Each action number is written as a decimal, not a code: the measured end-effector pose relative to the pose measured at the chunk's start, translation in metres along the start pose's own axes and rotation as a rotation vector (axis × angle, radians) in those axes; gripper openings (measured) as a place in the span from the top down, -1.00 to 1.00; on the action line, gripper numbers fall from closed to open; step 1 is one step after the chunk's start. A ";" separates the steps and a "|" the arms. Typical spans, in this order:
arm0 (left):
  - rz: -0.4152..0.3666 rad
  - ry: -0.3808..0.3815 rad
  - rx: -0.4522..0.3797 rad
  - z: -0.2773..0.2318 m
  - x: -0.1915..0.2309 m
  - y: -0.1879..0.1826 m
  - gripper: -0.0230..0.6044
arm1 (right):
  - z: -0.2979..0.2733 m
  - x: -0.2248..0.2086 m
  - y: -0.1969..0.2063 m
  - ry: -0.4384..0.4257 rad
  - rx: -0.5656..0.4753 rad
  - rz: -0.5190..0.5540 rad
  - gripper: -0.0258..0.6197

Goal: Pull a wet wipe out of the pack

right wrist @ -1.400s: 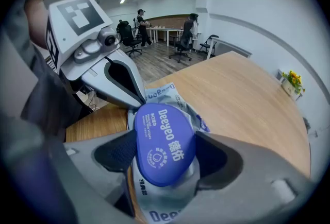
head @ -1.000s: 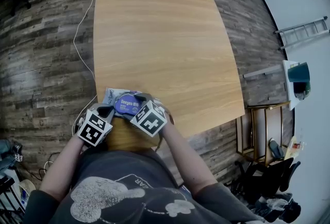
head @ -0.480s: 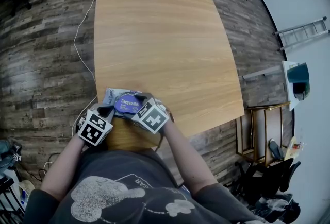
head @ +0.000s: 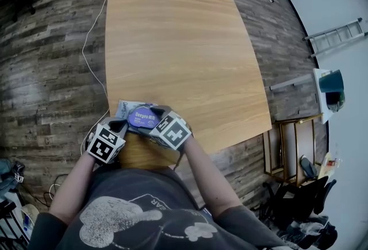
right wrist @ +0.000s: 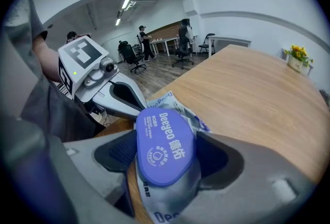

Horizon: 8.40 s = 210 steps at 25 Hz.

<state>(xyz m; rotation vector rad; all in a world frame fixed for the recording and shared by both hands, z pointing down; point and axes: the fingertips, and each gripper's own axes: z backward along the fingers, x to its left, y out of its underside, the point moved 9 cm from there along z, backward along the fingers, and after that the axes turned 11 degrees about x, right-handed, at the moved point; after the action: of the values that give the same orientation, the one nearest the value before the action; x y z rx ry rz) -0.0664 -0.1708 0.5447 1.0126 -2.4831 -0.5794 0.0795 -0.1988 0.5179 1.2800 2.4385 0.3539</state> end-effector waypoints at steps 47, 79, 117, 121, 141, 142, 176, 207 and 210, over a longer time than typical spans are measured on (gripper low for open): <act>-0.115 -0.239 -0.104 0.011 -0.065 -0.053 0.10 | 0.051 -0.077 0.049 0.227 -0.551 -0.302 0.57; 0.014 -0.240 -0.104 0.014 -0.016 -0.025 0.82 | 0.011 0.025 0.000 0.150 -0.116 -0.046 0.60; -0.037 -0.008 -0.142 0.010 0.006 -0.019 0.82 | 0.055 0.040 0.015 0.443 -0.155 -0.299 0.91; -0.041 0.012 -0.159 0.010 0.008 -0.016 0.82 | 0.066 0.039 0.029 0.551 -0.203 -0.402 0.91; -0.044 0.089 -0.338 0.079 0.022 -0.010 0.78 | 0.107 0.084 0.041 0.744 -0.413 -0.609 0.91; -0.030 0.084 -0.346 0.082 0.020 -0.010 0.84 | 0.109 0.084 0.045 0.743 -0.417 -0.613 0.91; 0.171 -0.158 -0.539 0.187 -0.230 0.146 0.87 | 0.149 0.270 0.253 0.538 -0.610 -0.452 0.91; 0.167 -0.042 -0.580 0.255 -0.262 0.268 0.87 | 0.137 0.431 0.249 0.696 -0.565 -0.401 0.91; 0.156 -0.034 -0.595 0.263 -0.267 0.275 0.87 | 0.136 0.442 0.248 0.709 -0.565 -0.404 0.91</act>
<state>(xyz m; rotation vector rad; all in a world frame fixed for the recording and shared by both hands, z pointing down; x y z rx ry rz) -0.1761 0.2607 0.4118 0.5732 -2.1706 -1.1922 0.0892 0.3128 0.4012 0.4345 2.7266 1.4434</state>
